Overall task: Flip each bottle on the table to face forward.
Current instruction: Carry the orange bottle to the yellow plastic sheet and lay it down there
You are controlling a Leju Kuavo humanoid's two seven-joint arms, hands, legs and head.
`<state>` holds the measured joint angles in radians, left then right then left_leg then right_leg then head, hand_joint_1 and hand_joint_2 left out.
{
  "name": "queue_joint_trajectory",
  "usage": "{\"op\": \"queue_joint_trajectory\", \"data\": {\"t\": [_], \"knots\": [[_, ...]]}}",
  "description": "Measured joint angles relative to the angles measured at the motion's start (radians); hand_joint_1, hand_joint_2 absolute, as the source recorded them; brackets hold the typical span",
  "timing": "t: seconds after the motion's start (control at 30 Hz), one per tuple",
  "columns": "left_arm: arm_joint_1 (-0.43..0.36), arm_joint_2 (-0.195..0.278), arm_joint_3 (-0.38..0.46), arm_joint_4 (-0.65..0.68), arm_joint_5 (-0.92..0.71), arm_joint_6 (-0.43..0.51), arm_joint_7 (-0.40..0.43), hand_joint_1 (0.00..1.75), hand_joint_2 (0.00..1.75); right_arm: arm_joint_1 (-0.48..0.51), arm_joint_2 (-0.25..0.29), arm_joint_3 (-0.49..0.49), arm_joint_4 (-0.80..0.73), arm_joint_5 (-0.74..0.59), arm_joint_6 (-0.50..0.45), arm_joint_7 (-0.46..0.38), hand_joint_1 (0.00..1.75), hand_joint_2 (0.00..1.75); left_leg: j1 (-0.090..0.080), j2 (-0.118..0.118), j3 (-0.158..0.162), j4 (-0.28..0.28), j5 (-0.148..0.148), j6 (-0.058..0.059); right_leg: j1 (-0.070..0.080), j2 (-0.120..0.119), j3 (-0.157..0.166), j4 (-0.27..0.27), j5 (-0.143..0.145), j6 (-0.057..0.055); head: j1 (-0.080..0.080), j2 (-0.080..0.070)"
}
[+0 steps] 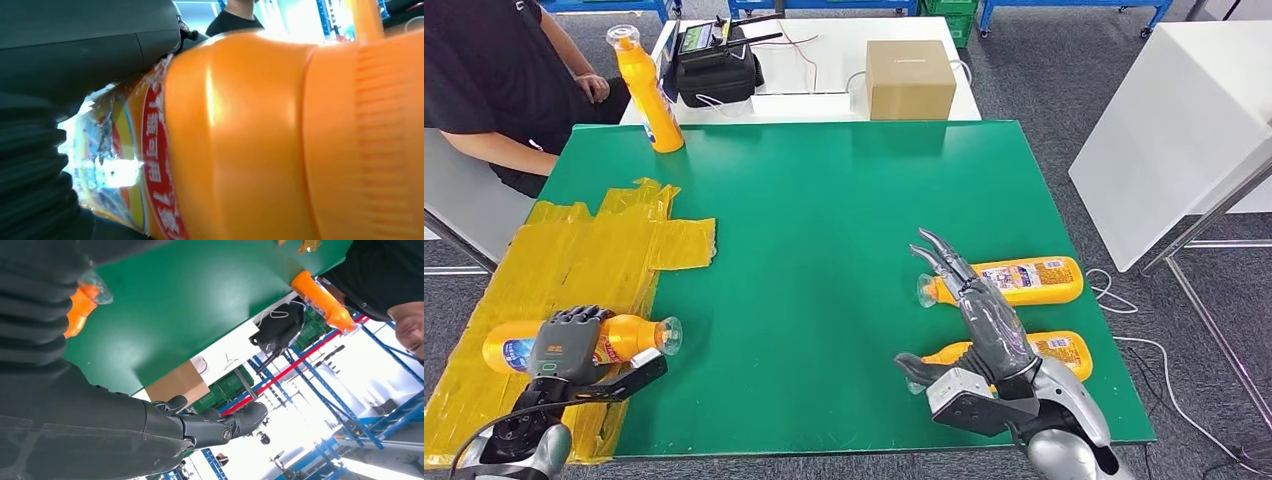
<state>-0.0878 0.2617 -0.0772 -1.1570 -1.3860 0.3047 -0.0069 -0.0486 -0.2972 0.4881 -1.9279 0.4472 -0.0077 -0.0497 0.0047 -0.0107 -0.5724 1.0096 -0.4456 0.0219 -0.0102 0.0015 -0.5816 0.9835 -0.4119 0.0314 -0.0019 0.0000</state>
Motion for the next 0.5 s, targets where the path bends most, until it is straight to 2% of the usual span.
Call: {"op": "queue_joint_trajectory", "data": {"t": [0.3,0.5], "knots": [[-0.063,0.006,-0.027,0.104,-0.024,-0.025,0.028,0.0,0.0,-0.008,-0.003,-0.009,0.001,0.005,0.02,0.001,0.0,1.75,0.0,-0.011,0.008,-0.002,0.0,-0.002,0.0,-0.009,0.002,-0.001,-0.005,-0.001,0.0,0.0],[-0.067,0.008,-0.031,0.117,0.027,-0.009,-0.009,0.0,0.0,-0.008,-0.019,-0.009,0.001,0.043,0.021,0.03,0.0,1.75,-0.001,-0.01,0.005,-0.001,0.009,0.0,-0.001,-0.009,0.008,0.0,0.003,0.001,0.0,0.0]]}}
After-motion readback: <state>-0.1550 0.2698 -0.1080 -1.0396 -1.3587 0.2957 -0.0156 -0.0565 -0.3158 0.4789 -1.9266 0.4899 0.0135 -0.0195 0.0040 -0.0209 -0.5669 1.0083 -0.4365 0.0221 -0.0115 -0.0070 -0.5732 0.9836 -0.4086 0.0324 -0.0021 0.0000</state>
